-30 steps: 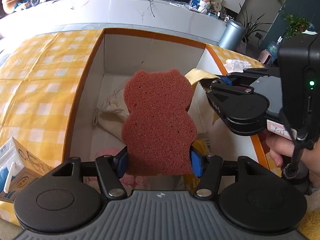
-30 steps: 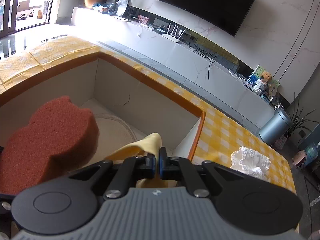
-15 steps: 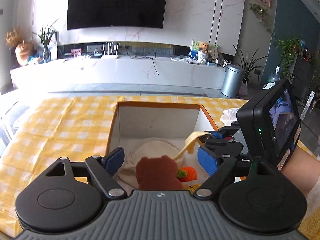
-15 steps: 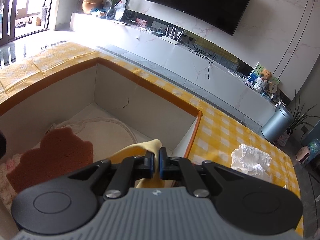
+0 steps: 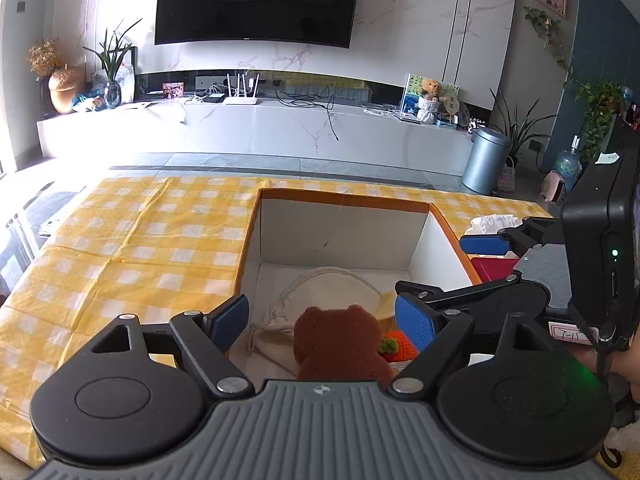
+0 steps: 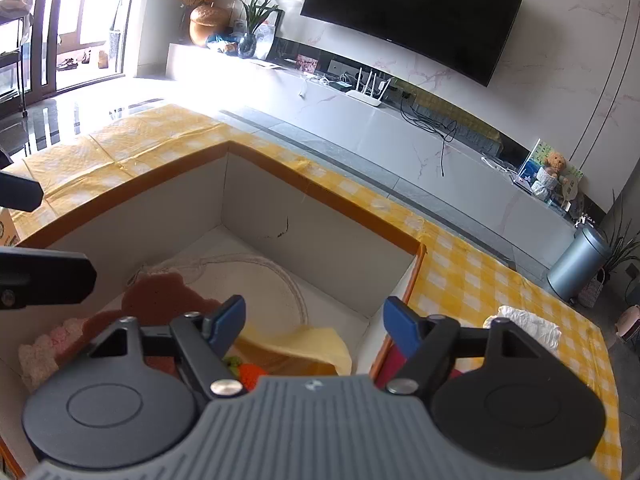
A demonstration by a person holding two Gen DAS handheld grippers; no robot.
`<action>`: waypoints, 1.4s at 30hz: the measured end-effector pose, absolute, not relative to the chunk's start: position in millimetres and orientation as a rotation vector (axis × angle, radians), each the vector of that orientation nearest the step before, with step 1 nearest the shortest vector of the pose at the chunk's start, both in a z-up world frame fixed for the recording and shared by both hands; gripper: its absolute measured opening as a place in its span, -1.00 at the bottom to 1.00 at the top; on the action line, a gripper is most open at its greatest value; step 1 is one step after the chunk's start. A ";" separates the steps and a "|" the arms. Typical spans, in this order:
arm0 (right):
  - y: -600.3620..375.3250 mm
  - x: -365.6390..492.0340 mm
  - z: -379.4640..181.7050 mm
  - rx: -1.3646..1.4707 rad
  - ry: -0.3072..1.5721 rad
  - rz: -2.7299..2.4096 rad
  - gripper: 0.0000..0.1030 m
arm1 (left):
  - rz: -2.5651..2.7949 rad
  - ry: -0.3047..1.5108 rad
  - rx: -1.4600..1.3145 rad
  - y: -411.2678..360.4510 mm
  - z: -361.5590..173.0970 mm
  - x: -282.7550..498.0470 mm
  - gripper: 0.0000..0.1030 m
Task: Organize soft objects
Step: 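Open the left tool to drop the sponge into the box while the right tool releases the cloth, then move both tools from the box to the items on the tablecloth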
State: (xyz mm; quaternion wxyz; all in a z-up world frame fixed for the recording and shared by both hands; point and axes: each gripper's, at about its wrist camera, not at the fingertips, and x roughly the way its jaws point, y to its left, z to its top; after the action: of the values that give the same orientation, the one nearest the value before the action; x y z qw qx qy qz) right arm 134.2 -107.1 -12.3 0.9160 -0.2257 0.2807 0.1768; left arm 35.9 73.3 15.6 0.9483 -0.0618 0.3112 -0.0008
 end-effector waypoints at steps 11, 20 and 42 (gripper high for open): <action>-128.5 124.1 9.7 -0.370 0.512 0.355 0.95 | 0.008 0.593 -0.055 57.9 17.2 32.4 0.89; -151.9 117.1 19.6 -0.314 0.498 0.319 0.95 | 0.012 0.583 -0.013 49.1 23.5 29.0 0.89; -285.5 70.3 69.3 -0.129 0.403 0.099 0.95 | -0.037 0.532 0.041 16.4 43.5 30.1 0.89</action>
State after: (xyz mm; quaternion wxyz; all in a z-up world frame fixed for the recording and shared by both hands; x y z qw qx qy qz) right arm 70.3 -285.5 69.3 0.9764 -0.0641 0.2001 0.0493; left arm 30.1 16.4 43.5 0.9645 0.0204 0.2628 -0.0182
